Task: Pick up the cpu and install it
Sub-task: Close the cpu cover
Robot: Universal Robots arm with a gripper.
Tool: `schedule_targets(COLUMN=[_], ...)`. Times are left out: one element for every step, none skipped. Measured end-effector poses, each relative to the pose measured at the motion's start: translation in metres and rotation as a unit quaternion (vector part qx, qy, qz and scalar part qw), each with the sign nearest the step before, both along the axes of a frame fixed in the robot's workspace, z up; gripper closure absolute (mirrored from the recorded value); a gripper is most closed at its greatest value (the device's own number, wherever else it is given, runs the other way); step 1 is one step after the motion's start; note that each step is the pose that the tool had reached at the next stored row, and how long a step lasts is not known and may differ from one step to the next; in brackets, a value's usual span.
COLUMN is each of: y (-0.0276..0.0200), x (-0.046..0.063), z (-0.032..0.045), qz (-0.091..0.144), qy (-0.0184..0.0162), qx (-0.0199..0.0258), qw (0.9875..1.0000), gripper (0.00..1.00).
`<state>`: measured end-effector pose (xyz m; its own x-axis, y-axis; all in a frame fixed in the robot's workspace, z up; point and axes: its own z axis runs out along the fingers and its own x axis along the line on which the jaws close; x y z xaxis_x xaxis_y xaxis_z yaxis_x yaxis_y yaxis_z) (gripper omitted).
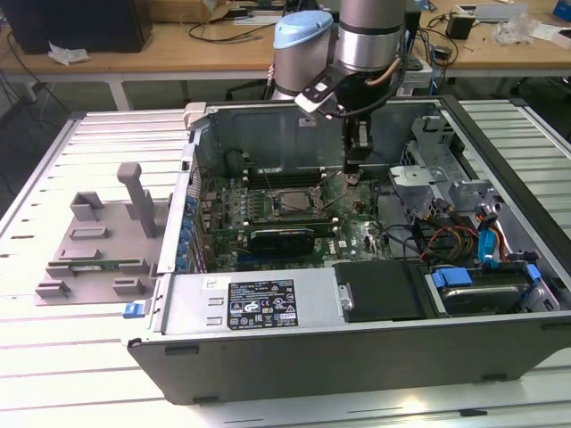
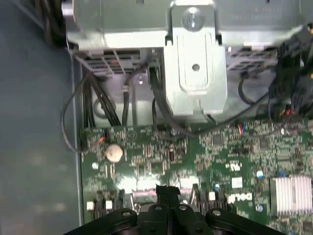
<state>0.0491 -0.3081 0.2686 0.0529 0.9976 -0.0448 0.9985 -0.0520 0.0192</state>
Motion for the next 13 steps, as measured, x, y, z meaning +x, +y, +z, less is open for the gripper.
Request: schedule_targets(y=[0.0000,0.0000,0.0001,0.0001,0.0000,0.0000,-0.0001,0.0000,0.0000,0.0000,0.0000,0.0000,-0.0001], x=[0.004,0.007,0.010,0.012,0.013,0.013,0.014,0.014,0.014,0.014,0.014,0.014,0.014], z=[0.0000,-0.0001,-0.0006,-0.0015,-0.0032,-0.0049,-0.0078,-0.0098,-0.0139,-0.0160,-0.0178,-0.0214,-0.0232], qz=[0.000,0.000,0.000,0.000,0.000,0.000,0.000,0.000,0.000,0.000,0.000,0.000,0.000], qy=[0.0000,0.0000,0.0000,0.0000,0.0000,0.0001,0.0004,0.0007,0.0014,0.0018,0.0023,0.0037,0.0045], qx=[0.0000,0.0000,0.0002,0.0001,0.0000,0.0000,-0.0001,0.0000,0.0000,0.0001,0.0000,0.0000,0.0000], qw=[1.0000,1.0000,1.0000,1.0000,1.0000,1.0000,1.0000,1.0000,1.0000,1.0000,1.0000,1.0000,1.0000], gripper=[0.89,0.89,0.89,0.89,0.89,0.89,0.89,0.89,0.89,0.89,0.89,0.89,0.89])
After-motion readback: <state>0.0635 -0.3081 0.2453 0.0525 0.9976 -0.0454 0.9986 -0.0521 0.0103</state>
